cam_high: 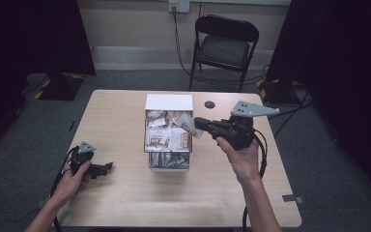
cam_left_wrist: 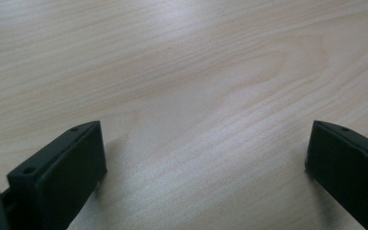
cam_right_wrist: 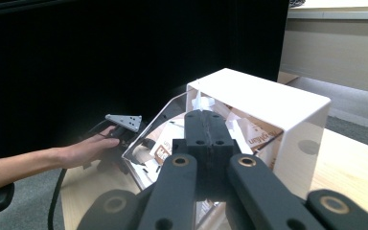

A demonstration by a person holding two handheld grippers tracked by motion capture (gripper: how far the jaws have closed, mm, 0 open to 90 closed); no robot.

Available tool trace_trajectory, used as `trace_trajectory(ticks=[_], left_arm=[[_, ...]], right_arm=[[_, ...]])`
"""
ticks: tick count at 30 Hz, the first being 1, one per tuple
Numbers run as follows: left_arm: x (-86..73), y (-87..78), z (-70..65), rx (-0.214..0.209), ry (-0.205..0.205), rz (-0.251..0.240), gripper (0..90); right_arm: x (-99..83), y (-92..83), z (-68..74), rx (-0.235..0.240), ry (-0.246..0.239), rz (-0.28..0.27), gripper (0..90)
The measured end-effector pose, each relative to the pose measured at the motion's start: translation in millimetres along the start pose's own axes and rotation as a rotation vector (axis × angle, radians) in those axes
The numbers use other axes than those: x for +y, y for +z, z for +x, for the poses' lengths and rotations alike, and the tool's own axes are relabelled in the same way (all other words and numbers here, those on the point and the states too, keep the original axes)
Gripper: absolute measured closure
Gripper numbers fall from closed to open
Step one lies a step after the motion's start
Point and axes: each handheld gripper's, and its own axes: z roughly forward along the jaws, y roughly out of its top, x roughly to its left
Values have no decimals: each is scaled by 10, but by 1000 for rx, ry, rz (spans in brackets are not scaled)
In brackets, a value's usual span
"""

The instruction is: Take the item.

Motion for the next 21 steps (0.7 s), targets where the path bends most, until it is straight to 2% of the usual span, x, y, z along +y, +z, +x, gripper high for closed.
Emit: trace_trajectory(ticks=[13, 21], left_arm=[[0, 0, 1, 0, 1, 0, 0], [0, 0, 0, 0, 1, -1, 0]], right_arm=[[-22, -220, -33, -44, -16, 8, 900], [-135, -314, -114, -72, 8, 15, 900]])
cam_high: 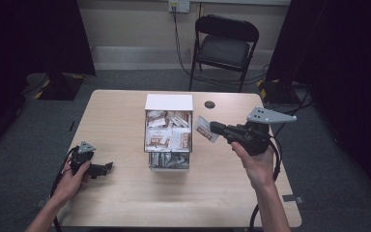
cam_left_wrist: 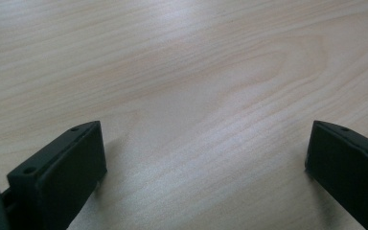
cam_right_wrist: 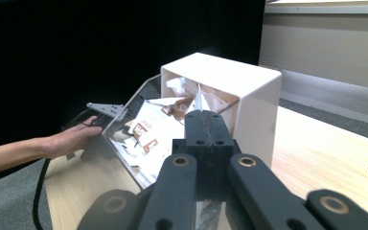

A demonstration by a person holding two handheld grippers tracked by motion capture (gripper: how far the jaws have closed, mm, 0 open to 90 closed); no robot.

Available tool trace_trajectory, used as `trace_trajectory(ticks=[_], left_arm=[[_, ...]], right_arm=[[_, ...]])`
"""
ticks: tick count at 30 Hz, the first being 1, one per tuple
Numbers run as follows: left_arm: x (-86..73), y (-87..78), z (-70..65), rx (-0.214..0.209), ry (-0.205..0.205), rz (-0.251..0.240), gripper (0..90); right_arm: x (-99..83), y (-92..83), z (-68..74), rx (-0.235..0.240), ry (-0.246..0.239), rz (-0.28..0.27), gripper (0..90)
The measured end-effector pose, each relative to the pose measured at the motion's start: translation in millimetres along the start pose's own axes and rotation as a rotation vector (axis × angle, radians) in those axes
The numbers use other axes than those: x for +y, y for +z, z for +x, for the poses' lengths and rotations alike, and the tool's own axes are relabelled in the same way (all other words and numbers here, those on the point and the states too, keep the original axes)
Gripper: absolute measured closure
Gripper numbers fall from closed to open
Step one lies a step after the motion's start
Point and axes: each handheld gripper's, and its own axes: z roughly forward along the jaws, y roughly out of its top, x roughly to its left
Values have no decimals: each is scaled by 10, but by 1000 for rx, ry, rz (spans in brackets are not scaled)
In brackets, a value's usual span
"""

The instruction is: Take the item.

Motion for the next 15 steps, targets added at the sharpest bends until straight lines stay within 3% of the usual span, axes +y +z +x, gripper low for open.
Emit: trace_trajectory(ticks=[8, 15], left_arm=[[0, 0, 0, 0, 0, 0, 0], [0, 0, 0, 0, 1, 0, 0]], right_arm=[[-65, -39, -63, -17, -3, 0, 900], [-157, -15, -127, -48, 7, 38, 900]])
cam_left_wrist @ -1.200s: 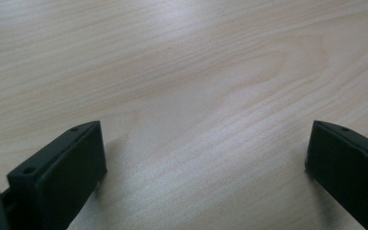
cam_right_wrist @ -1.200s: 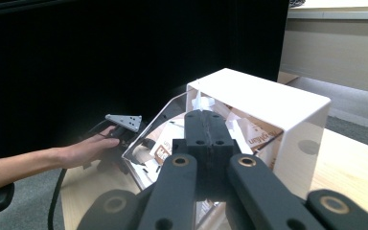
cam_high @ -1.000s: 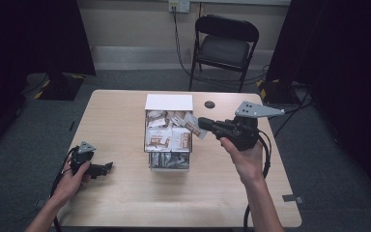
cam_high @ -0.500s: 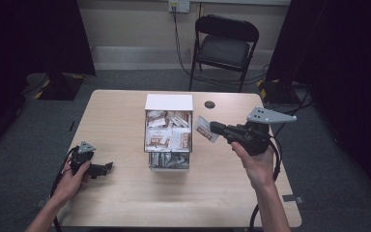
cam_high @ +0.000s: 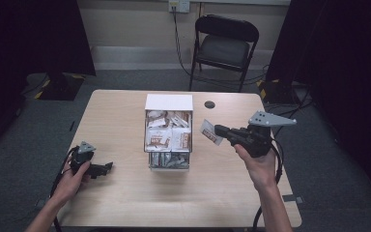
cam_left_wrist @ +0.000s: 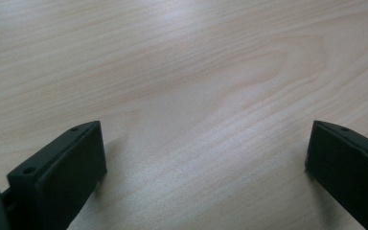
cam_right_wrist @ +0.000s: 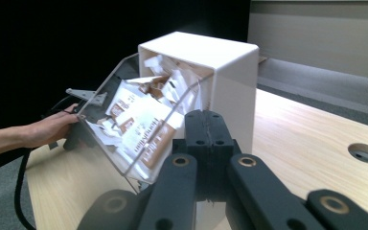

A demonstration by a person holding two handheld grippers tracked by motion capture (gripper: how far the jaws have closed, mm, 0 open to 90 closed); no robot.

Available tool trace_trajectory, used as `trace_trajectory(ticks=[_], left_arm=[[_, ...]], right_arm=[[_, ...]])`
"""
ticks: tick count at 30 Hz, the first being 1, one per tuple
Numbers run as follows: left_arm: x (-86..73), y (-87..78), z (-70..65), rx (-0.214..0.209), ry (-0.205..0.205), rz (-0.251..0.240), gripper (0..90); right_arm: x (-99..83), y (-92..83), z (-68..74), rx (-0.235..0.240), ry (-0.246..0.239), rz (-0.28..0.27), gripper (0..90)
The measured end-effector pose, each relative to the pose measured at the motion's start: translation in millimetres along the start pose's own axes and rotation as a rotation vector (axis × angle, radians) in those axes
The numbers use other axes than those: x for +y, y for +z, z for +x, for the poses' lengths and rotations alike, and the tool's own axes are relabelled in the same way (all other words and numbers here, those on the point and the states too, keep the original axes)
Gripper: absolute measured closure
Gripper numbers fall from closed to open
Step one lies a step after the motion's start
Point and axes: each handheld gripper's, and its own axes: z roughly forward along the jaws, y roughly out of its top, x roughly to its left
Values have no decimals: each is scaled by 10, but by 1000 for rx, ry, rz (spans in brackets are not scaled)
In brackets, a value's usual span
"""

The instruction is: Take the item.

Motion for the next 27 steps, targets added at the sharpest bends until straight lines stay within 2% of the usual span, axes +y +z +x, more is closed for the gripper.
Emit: trace_trajectory(ticks=[3, 13, 27], left_arm=[[0, 0, -1, 0, -1, 0, 0], [0, 0, 0, 0, -1, 0, 0], [0, 0, 0, 0, 0, 0, 0]], right_arm=[[-33, -6, -56, -8, 13, -3, 900], [-204, 127, -209, -27, 55, 40, 900], [-406, 270, -346, -44, 80, 107, 900]])
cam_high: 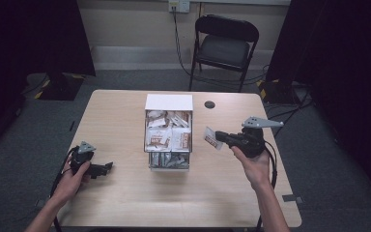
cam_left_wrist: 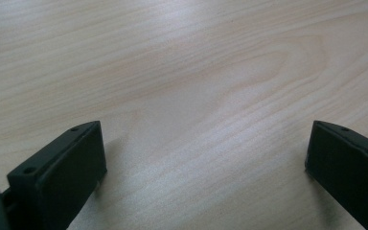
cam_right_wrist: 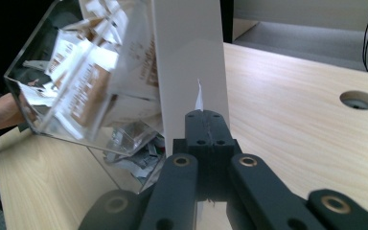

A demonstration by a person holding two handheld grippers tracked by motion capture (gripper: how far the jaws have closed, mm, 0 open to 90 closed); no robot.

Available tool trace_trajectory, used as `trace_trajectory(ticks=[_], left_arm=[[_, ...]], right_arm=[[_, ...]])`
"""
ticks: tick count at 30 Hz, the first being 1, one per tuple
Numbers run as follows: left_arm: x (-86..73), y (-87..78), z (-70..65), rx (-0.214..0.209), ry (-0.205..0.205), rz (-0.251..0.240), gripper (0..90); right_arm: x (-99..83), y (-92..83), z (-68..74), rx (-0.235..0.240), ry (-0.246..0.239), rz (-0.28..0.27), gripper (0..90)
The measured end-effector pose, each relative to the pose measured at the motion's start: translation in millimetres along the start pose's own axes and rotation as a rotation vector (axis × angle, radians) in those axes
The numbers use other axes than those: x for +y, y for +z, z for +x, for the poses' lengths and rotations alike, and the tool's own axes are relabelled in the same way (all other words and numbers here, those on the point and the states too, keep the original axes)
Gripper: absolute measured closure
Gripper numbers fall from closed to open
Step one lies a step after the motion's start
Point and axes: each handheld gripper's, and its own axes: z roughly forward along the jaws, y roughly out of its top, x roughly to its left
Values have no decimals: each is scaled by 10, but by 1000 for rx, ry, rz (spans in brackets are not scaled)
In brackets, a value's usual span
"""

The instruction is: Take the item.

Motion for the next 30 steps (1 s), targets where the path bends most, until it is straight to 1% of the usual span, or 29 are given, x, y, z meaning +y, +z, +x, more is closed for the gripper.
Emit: trace_trajectory(ticks=[10, 15, 18, 20, 23, 25, 30], left_arm=[[0, 0, 0, 0, 0, 0, 0], [0, 0, 0, 0, 0, 0, 0], [0, -1, 0, 0, 0, 1, 0], [0, 0, 0, 0, 0, 1, 0], [0, -1, 0, 0, 0, 1, 0], [0, 0, 0, 0, 0, 0, 0], [0, 0, 0, 0, 0, 0, 0]], right_arm=[[-106, 121, -63, -9, 16, 42, 900], [-158, 194, -84, -15, 16, 67, 900], [-173, 234, -98, -15, 15, 67, 900], [-186, 277, -102, -8, 7, 70, 900], [-205, 338, -107, -14, 4, 87, 900], [-223, 383, -120, -9, 3, 96, 900], [-263, 492, -166, -15, 8, 118, 900]])
